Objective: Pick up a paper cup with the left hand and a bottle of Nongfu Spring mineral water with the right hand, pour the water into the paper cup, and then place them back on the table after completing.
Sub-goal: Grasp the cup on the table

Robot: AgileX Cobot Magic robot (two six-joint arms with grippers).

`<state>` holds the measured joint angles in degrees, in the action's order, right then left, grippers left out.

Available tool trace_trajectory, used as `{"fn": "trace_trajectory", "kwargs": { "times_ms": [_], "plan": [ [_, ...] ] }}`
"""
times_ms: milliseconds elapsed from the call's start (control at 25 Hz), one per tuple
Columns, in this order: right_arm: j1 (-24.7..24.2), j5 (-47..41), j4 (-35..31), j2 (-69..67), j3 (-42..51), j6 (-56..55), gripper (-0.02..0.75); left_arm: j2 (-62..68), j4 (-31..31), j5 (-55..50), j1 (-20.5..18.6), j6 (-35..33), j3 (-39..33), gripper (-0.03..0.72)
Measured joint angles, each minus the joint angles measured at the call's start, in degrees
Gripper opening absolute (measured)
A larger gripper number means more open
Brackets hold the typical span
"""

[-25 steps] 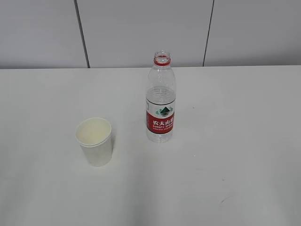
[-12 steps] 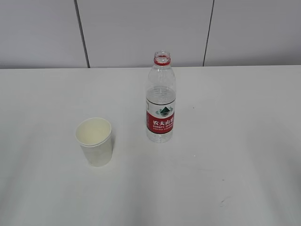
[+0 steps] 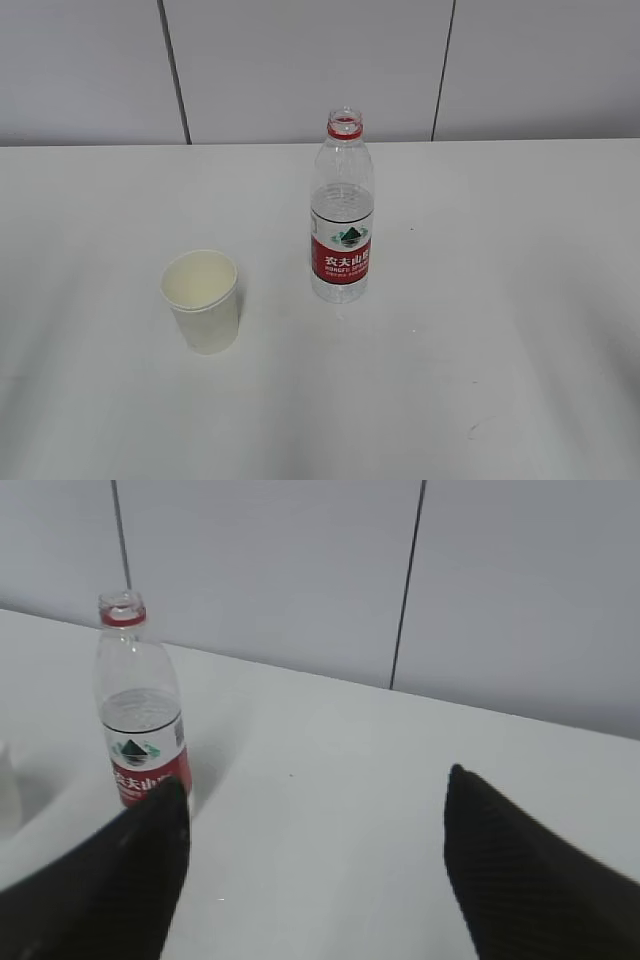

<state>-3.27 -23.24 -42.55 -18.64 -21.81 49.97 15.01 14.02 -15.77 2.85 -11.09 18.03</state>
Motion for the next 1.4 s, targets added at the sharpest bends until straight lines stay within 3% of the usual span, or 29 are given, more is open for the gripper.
{"fn": "trace_trajectory", "kwargs": {
  "times_ms": [240, 360, 600, 680, 800, 1080, 1400],
  "plan": [
    [2.62, 1.96, -13.00, -10.01, 0.04, 6.28, 0.587, 11.05, -2.46, 11.09, 2.17, -0.07, 0.00, 0.474],
    [2.82, 2.29, -21.17, -15.95, 0.14, 15.65, 0.587, 16.12, -2.53, 15.34, 3.16, -0.07, 0.00, 0.474],
    [2.82, 2.94, -50.59, -25.52, 0.17, 49.40, 0.587, 25.44, -2.17, 22.22, 7.32, -0.12, 0.00, 0.474],
    [2.82, 2.40, -57.11, -28.25, 0.17, 59.32, 0.587, 28.21, -1.71, 23.36, 9.18, -0.19, 0.00, 0.475],
    [2.82, 0.22, -60.03, -32.89, -0.10, 66.31, 0.587, 32.48, -0.55, 25.81, 11.86, -0.19, 0.00, 0.475],
    [2.82, -5.93, -60.55, -44.76, -3.67, 70.76, 0.587, 44.16, 1.61, 39.30, 17.30, -0.19, -3.46, 0.475],
    [2.82, -6.31, -60.68, -51.17, -7.50, 72.86, 0.587, 51.98, 2.17, 43.58, 18.11, 0.58, -4.76, 0.475]
  ]
}}
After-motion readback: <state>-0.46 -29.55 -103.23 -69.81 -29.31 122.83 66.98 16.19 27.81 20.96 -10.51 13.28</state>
